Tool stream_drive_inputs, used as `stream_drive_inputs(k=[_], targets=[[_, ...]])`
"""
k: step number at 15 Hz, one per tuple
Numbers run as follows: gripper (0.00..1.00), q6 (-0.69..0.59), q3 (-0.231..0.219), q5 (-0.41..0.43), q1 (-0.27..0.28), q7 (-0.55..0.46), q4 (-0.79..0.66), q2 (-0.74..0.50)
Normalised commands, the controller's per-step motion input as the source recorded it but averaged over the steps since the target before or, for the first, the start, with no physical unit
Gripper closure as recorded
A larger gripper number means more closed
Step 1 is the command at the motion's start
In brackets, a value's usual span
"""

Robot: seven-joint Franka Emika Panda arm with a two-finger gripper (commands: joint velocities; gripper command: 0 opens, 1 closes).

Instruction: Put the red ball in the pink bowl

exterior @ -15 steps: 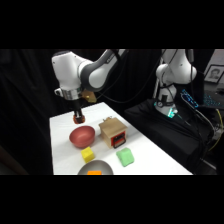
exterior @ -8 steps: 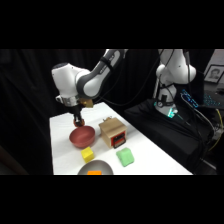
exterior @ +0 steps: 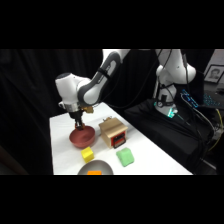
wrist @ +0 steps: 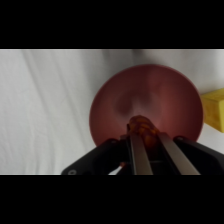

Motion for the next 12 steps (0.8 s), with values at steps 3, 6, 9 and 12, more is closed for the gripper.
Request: stream_drive_inputs(k=[3,6,9,12], targets=[[0.97,0.14,0.006,0.144,-0.009,-0.17,0.14,0.15],[0.56,0.08,0.012,0.144,-0.013,-0.19,0.15,0.12],[0.32,0.01,0.009,0.147,-0.024,-0.19,0.19,0.10],[0.09,-0.09,0.004,0.138,-0.017,-0.18,0.20,0.07]])
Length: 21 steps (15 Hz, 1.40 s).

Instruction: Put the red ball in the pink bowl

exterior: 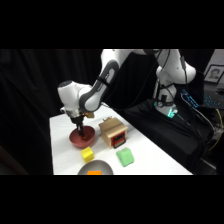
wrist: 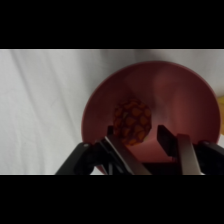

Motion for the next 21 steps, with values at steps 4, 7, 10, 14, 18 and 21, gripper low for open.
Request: stream_drive_inputs(k=[4,7,10,14,18,21], targets=[[0.00,-0.19,0.001,0.115,0.000,-0.19,0.15,-0.04],[0.00,-0.24,0.002,0.101,0.014,-0.18,0.07,-0.17],[0.00,-0.29,0.002,0.096,0.020,-0.18,0.01,-0.27],[0.00,-0.31,-0.006,0.084,0.027,-0.16,-0.05,-0.34],[0.00,-0.31,-0.008,0.067,0.033,-0.16,-0.10,-0.36],[0.00,-0.30,-0.022,0.036,0.048,-0.11,-0.09,-0.33]])
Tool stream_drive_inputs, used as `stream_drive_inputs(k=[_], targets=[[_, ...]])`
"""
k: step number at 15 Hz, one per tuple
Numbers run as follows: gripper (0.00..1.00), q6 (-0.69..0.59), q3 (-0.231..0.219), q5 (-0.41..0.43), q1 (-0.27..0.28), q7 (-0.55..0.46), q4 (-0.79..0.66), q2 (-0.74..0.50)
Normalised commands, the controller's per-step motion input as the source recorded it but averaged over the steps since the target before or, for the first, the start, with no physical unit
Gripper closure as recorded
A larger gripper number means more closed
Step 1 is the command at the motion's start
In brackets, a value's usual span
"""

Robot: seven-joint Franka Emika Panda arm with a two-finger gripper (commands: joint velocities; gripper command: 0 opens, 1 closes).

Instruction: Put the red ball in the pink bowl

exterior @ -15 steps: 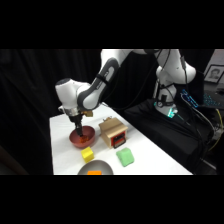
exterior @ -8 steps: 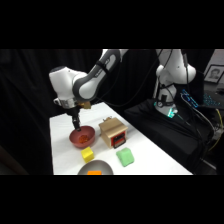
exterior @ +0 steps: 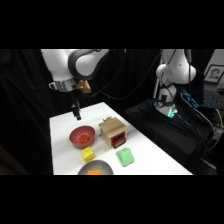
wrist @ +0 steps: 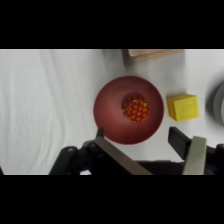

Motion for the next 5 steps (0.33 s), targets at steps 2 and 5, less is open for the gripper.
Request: stream_drive_inputs(k=[2,5], targets=[[0.00,-0.25,-0.036,0.009,0.060,-0.06,-0.09,-0.29],[0.00,-0.16,-0.041,-0.018,0.060,-0.05,-0.11,-0.27]])
